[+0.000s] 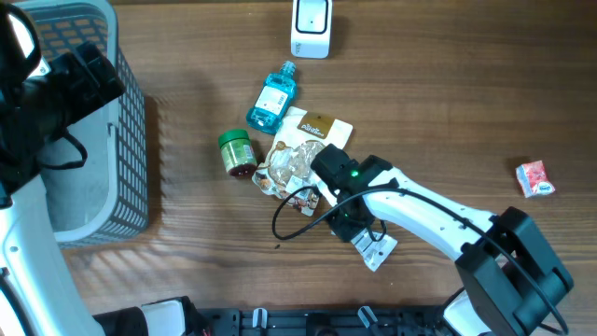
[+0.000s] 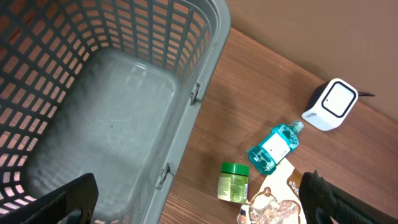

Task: Scan the item barcode
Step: 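Raise the wrench package with the right gripper up to the scanner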

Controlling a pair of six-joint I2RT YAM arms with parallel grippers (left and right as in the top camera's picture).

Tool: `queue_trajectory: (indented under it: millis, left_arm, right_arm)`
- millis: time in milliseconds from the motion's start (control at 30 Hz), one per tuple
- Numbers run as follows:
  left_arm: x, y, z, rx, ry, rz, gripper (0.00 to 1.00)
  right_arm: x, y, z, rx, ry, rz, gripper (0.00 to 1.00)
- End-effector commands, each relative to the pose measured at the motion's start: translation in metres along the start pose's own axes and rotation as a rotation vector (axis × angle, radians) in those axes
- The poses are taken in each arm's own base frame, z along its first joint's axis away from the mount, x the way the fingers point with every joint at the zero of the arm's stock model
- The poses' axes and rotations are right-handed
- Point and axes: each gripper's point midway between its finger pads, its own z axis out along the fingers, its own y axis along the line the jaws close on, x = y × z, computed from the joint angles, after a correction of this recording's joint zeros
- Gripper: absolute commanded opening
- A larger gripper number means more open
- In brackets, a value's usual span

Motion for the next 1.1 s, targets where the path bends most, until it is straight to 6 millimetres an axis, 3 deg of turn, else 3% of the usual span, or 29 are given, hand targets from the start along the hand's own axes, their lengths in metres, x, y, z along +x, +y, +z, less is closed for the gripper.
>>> queue_trajectory:
  millis: [0, 233, 333, 400, 467, 500, 600, 733, 800, 900, 1067]
  left_arm:
    - [-0.003, 0.001, -0.001, 0.002, -0.007, -0.007, 1.0]
    - [-0.002, 0.001, -0.001, 0.002, -0.007, -0.007, 1.0]
    - [-0.003, 0.001, -0.001, 0.002, -0.007, -0.007, 1.0]
    - [-0.002, 0.001, -0.001, 0.002, -0.007, -0.007, 1.0]
    - [-0.002, 0.001, -0.001, 0.002, -0.007, -0.008, 1.0]
    - [-0.003, 0.001, -0.001, 0.002, -0.007, -0.007, 1.0]
    - [-0.003, 0.001, -0.001, 0.002, -0.007, -0.008, 1.0]
    - [-0.003, 0.001, -0.001, 0.002, -0.007, -0.008, 1.0]
    - [-0.003, 0.001, -0.001, 0.002, -0.007, -0.007, 1.0]
    - [-0.003, 0.001, -0.001, 0.002, -0.007, -0.008, 1.0]
    - [-0.003, 0.001, -0.001, 0.002, -0.007, -0.008, 1.0]
  right_arm:
    - [-0.001, -0.005, 0.004, 0.028, -0.005, 0.0, 0.05]
    - [-0.027, 0.004, -0.004, -0.023, -0.091, 0.072, 0.05]
    - [-0.054, 0.025, -0.034, -0.134, -0.157, 0.059, 0.05]
    - [-0.075, 0.041, -0.064, -0.222, -0.205, 0.095, 0.05]
    - [-0.087, 0.061, -0.094, -0.343, -0.237, 0.071, 0.05]
    - [-0.094, 0.078, -0.118, -0.444, -0.257, 0.071, 0.05]
    - [-0.103, 0.089, -0.151, -0.522, -0.282, 0.147, 0.05]
    - [-0.123, 0.08, -0.172, -0.601, -0.297, 0.475, 0.04]
    - [-0.124, 0.076, -0.178, -0.682, -0.243, 0.624, 0.05]
    - [-0.14, 0.064, -0.211, -0.91, -0.26, 0.674, 0.05]
    - [-0.153, 0.031, -0.231, -0.999, -0.327, 0.74, 0.05]
